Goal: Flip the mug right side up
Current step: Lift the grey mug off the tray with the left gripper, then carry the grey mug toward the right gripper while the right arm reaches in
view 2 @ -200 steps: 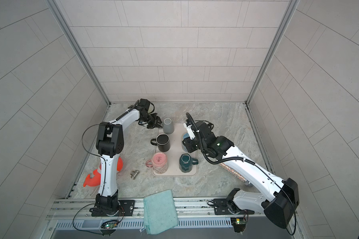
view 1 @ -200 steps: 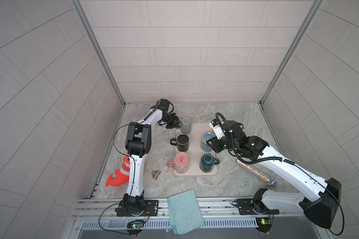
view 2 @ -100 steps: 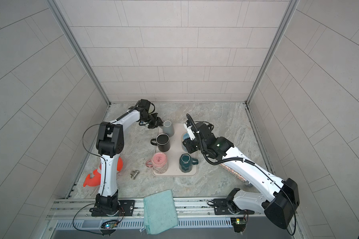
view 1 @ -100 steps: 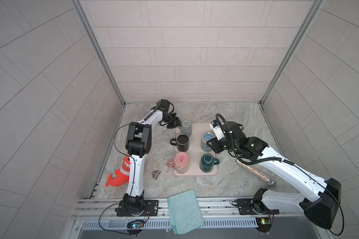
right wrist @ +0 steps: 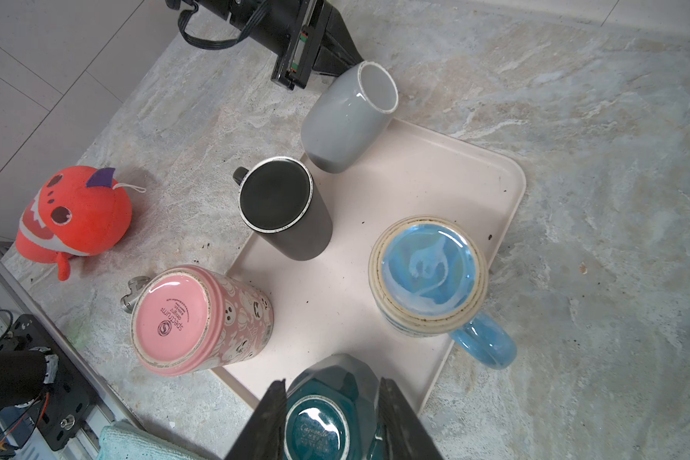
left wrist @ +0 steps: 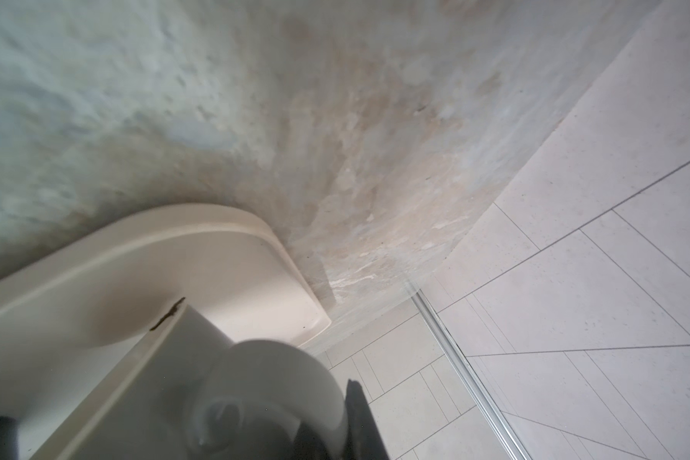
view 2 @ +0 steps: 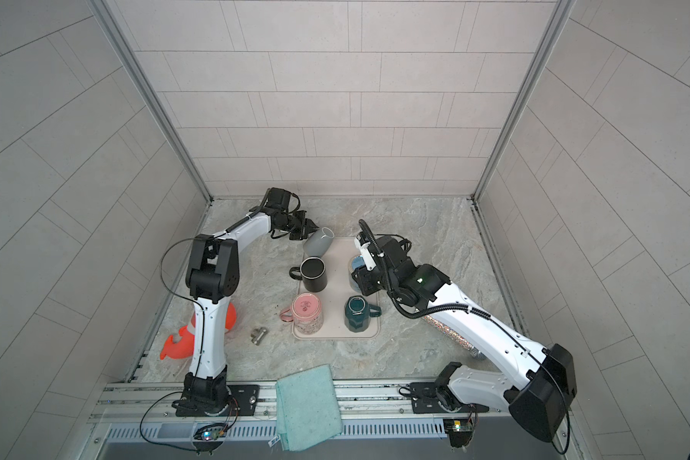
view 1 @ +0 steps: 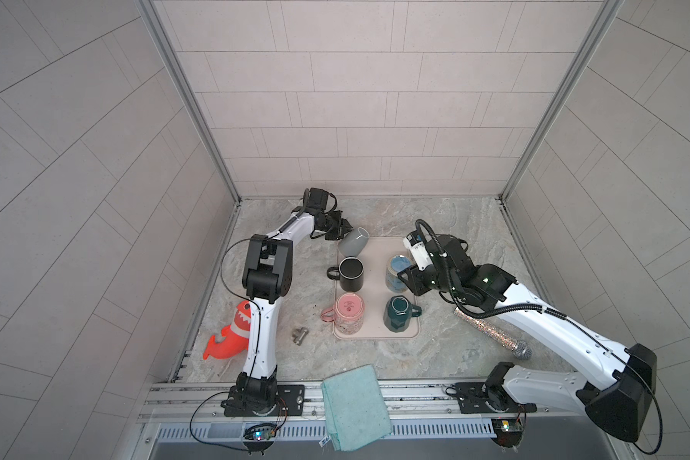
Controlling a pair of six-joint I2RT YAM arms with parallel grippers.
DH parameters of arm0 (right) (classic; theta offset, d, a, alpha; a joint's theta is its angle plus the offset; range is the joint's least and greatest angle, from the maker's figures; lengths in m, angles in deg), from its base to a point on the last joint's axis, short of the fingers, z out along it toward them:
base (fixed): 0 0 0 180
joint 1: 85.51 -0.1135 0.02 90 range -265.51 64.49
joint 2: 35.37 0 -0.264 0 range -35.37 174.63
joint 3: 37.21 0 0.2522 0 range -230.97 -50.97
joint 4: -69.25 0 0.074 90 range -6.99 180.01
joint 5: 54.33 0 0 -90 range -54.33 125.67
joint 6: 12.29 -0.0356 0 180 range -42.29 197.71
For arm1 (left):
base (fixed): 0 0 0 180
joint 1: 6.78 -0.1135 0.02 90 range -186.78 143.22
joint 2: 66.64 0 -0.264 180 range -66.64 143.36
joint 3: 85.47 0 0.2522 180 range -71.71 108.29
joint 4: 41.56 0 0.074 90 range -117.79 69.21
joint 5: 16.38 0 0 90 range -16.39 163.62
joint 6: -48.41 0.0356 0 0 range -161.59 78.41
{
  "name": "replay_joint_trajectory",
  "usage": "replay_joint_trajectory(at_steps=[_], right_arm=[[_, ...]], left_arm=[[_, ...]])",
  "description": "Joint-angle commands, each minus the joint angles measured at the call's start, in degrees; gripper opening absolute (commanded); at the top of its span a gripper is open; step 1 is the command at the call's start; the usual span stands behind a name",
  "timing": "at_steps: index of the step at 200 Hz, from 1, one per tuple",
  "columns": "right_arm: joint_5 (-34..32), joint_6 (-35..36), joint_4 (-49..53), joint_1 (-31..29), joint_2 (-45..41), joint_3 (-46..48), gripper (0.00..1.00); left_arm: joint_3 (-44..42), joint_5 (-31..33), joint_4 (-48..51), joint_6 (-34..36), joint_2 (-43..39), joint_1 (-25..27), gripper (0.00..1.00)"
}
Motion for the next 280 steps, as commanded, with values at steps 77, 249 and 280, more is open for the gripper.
replay_joint_trajectory(at_steps=[77,249,280], right_arm=[[-2.0,1.04,2.46,0.21,-1.21,-0.99,0.39],[-3.84,6.27,9.56,4.99,5.11,-21.25,0.41],[-3.32,5.26,7.45,5.87,7.05,-24.17,0.42]], left_arm=[[-5.33,-4.86,-25.95,0.93,-9.32,1.2,0.0],[-19.69,3.85,-10.44,69.24,-40.07,8.04,0.0],[-24.45,9.3,-11.14,80.19,-45.69,11.07,0.0]])
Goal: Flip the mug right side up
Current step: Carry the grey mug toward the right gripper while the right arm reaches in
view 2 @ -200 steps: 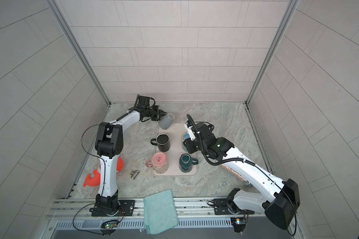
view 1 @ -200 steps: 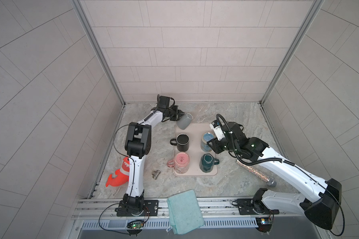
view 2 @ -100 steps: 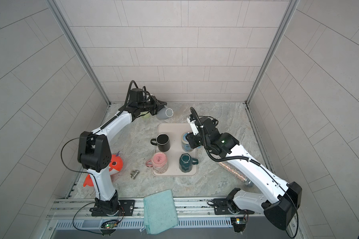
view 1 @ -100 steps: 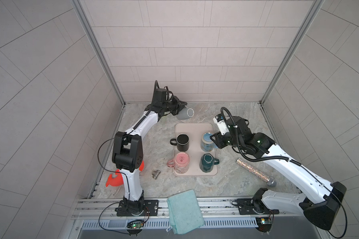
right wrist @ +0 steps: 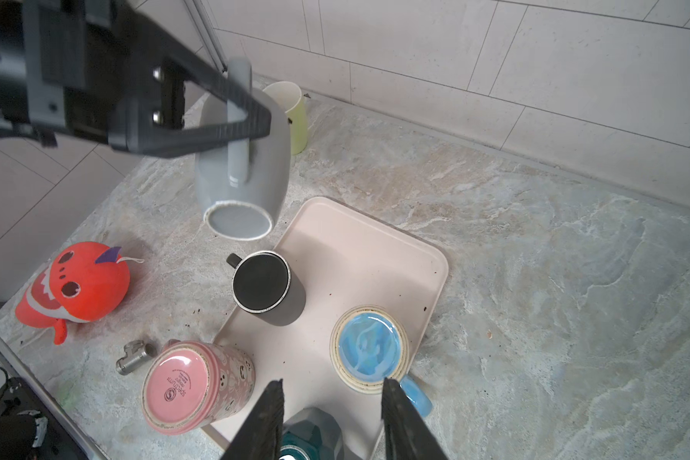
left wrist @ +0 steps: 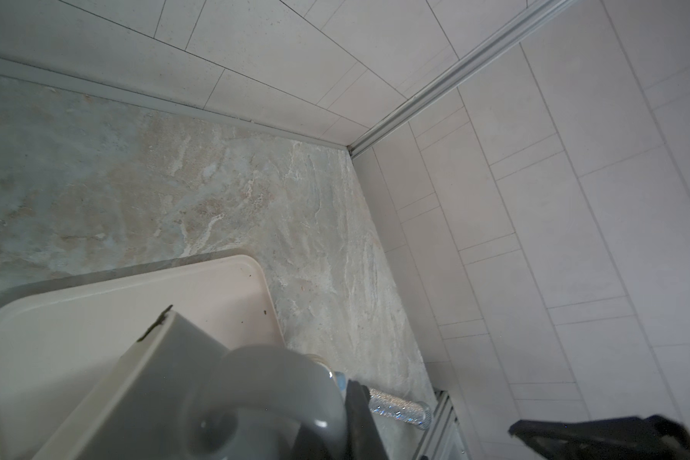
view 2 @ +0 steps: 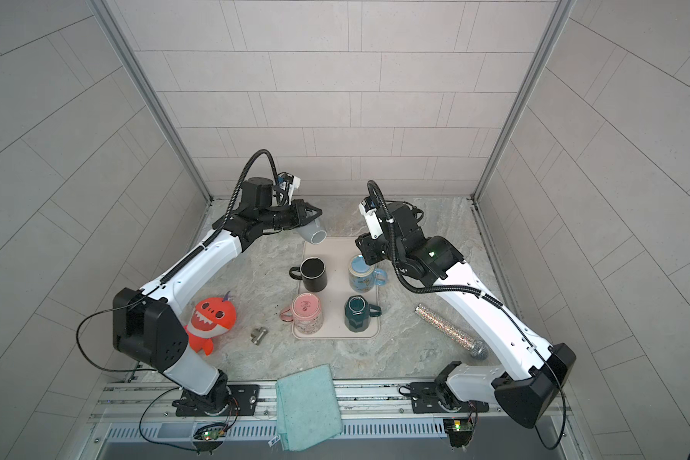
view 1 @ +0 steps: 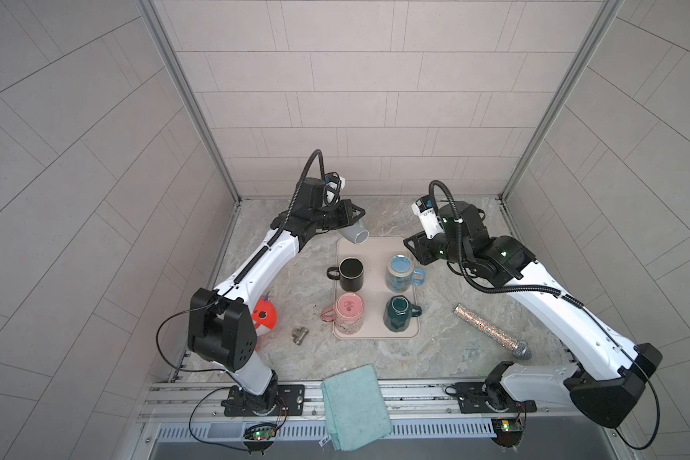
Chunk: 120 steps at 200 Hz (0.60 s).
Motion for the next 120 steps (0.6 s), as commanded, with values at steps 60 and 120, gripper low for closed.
replay_joint_trajectory(at_steps=[60,120], right_arm=[[7.54,-5.26,-10.43,0.55,3.81,-4.16,0.52],[10.41,-8.11,-16.51,0.28,4.78,-3.55,0.61]], left_arm=[[-11.81,4.59,-17.63,20.82,-13.9,6.37,0.0],[-16.49,5.63,-22.29,27.53,-16.64,10.09,0.0]])
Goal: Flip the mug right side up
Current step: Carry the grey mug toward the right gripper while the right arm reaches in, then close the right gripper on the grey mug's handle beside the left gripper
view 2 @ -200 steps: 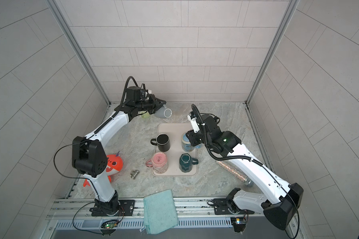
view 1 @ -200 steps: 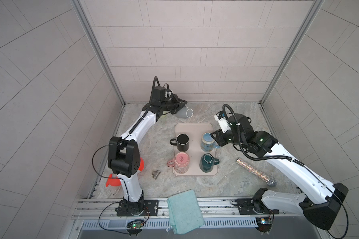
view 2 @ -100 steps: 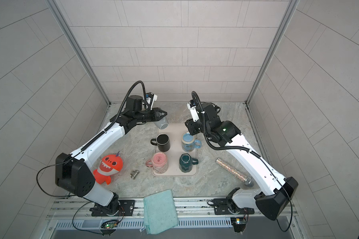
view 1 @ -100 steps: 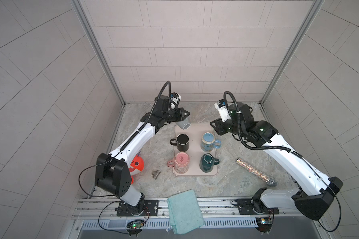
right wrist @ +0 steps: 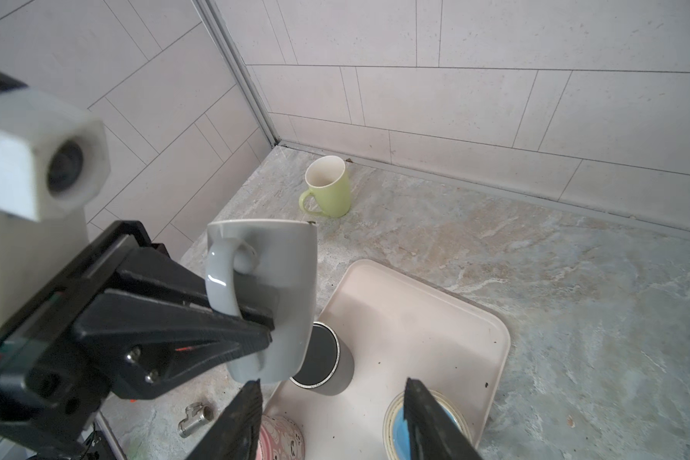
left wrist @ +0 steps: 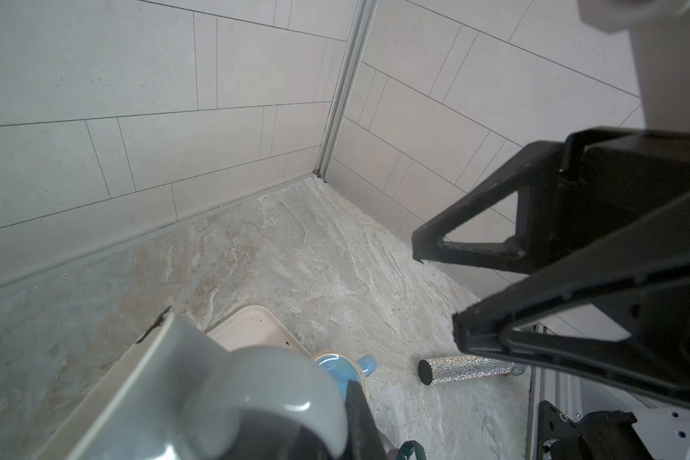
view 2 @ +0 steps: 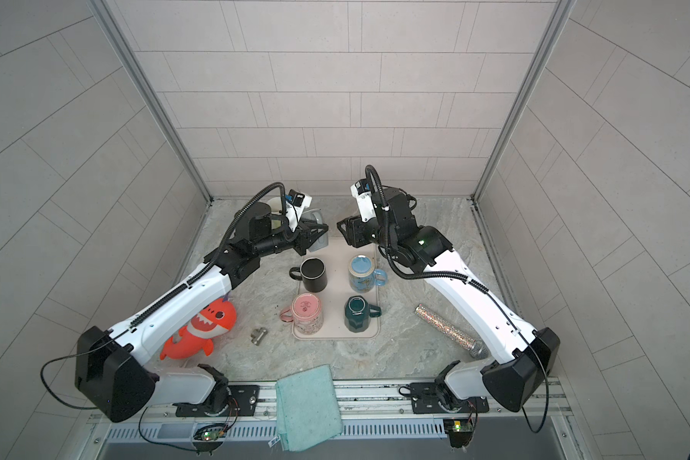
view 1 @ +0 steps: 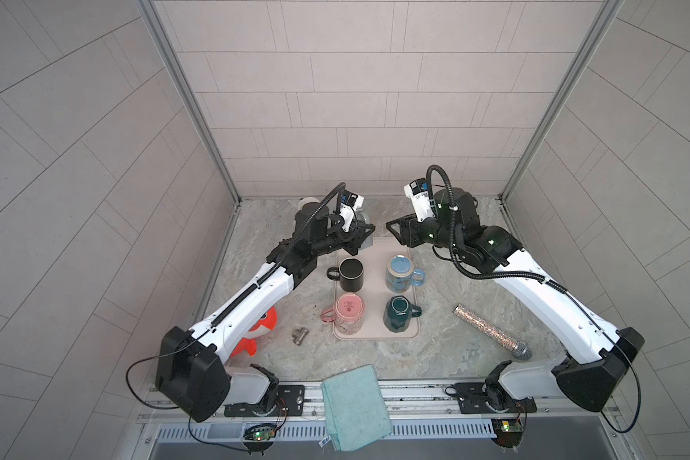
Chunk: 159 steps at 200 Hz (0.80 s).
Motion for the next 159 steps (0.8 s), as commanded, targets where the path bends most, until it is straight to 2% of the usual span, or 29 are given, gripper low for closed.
replay_joint_trajectory(at_steps=[1,89,131,159], right_arm=[[2.57,-2.27,-4.93,-0.36,0.08,-0.53,0.62],[3.8,-2.42,-6.43,-2.96,3.21,-1.1,0.69],[2.88,-2.56,-6.58,-3.63,4.31,-1.19,0.69],[2.54,-2.76,-6.52,-3.66,5.48,-1.61,0.65]], left_arm=[[-0.86,0.25,-8.31,4.47,-2.81,1.16,0.0],[0.23,1.63,-8.88,6.02,-2.02,3.92,0.0],[0.32,1.65,-9.0,6.61,-2.02,5.21,0.0],[0.33,1.8,-9.09,7.26,-2.51,5.97,0.0]])
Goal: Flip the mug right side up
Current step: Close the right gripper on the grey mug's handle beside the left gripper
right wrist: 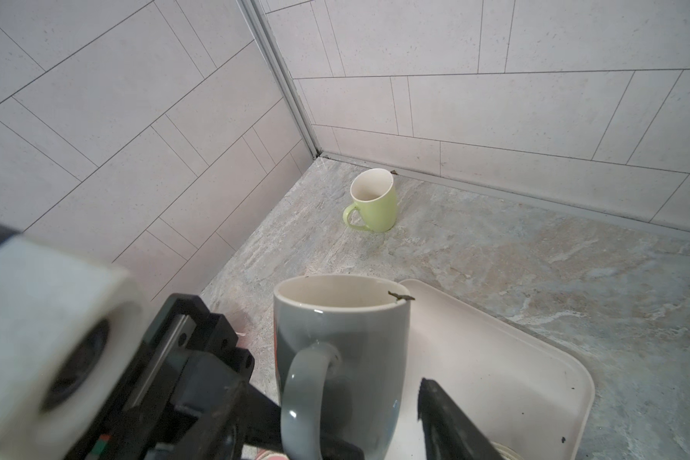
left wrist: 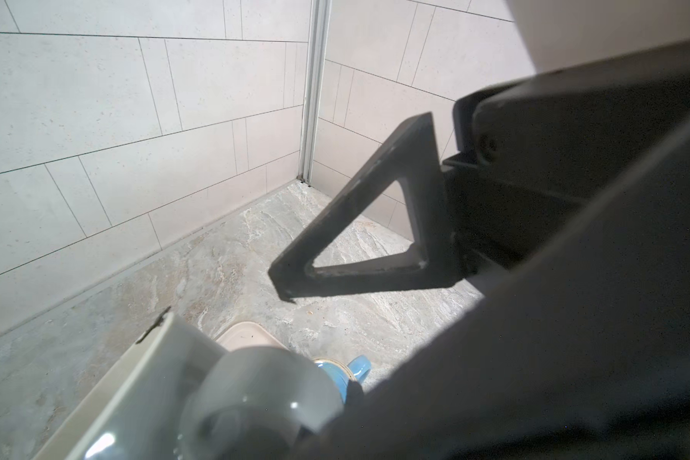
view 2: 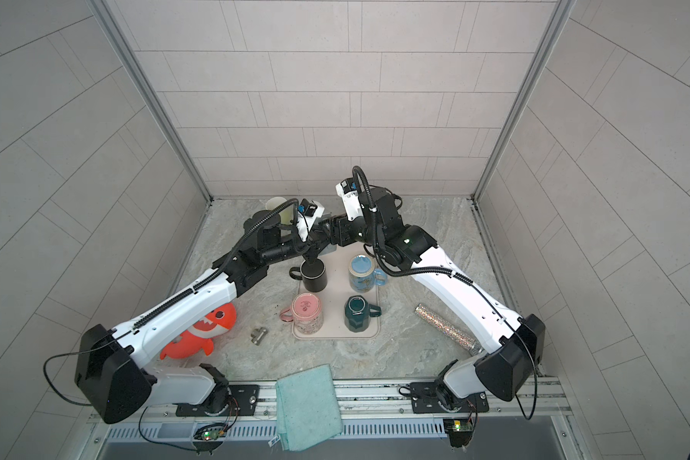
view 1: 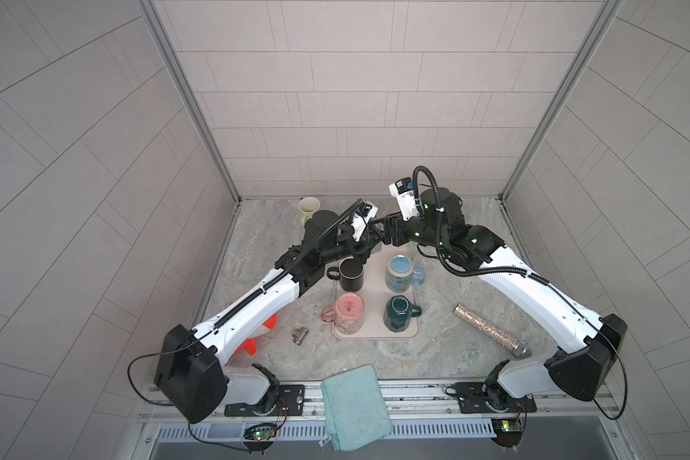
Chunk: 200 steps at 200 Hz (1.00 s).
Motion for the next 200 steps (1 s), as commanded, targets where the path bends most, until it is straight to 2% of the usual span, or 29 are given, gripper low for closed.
replay_joint_trajectory(at_steps=[1,44,76,111,200], right_arm=[[-0.46,-0.45,0.1,-0.69,1.49,-1.6,0.64],[-2.6,-0.05,2.51,-0.75,3.01,-2.31,0.55],[-3.93,0.25,4.53,-0.82,3.22,-2.23,0.54],[-3.93,0.16,4.97,-0.73,3.73,-1.78,0.5],[-6.34,0.11,9.11,-0.8,5.02,-1.48,0.21]], left_arm=[[1.84,-0.44,-6.05,2.34,-2.38,1.0,0.0],[1.42,1.46,-6.17,3.43,-3.64,1.33,0.0],[1.23,3.44,-6.85,4.11,-4.37,1.3,0.0],[1.36,2.69,-8.55,2.93,-4.56,1.35,0.0],[2.72,5.06,-9.11,4.2,-6.55,1.31,0.0]])
